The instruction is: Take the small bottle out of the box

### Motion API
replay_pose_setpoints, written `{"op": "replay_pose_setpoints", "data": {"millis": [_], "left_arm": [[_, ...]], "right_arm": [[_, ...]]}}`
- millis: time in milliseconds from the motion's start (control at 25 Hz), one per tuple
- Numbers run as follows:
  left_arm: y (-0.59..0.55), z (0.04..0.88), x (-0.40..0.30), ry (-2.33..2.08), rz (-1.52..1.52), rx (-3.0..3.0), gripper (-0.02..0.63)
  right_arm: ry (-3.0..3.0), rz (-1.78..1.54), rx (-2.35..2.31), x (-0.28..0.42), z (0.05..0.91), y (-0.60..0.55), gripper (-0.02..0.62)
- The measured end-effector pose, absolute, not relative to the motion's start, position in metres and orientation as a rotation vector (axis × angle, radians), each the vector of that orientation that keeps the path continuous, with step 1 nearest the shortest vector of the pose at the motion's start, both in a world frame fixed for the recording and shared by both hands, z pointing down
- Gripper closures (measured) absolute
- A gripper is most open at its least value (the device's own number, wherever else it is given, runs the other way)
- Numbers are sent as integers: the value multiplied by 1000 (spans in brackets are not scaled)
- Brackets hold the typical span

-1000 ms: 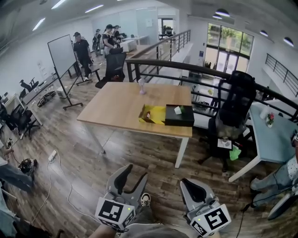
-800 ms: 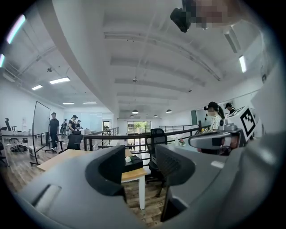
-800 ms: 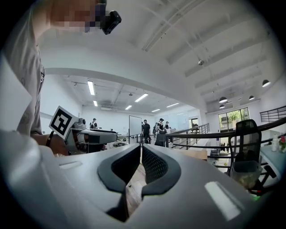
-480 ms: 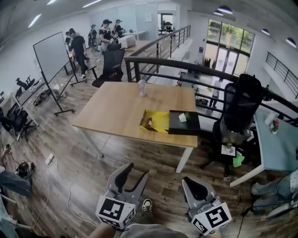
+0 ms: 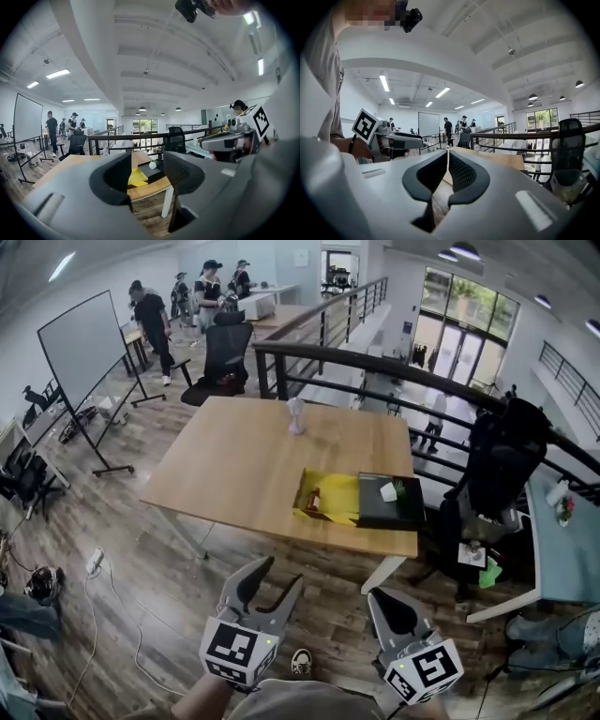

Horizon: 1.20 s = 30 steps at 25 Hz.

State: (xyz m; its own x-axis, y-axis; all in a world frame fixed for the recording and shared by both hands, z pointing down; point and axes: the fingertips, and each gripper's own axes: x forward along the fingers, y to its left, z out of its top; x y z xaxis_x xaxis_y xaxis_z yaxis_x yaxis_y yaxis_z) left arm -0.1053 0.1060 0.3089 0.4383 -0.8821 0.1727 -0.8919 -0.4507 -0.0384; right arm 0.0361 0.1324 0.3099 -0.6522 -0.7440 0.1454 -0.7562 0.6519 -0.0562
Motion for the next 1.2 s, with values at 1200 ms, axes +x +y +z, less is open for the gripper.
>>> {"op": "replay_pose_setpoints", "data": {"millis": [1200], "left_arm": [[-141,414,-137,-1510,456,2420,394]], "right_arm": [[-2611,384,1063,-10,418,-120,575]]}}
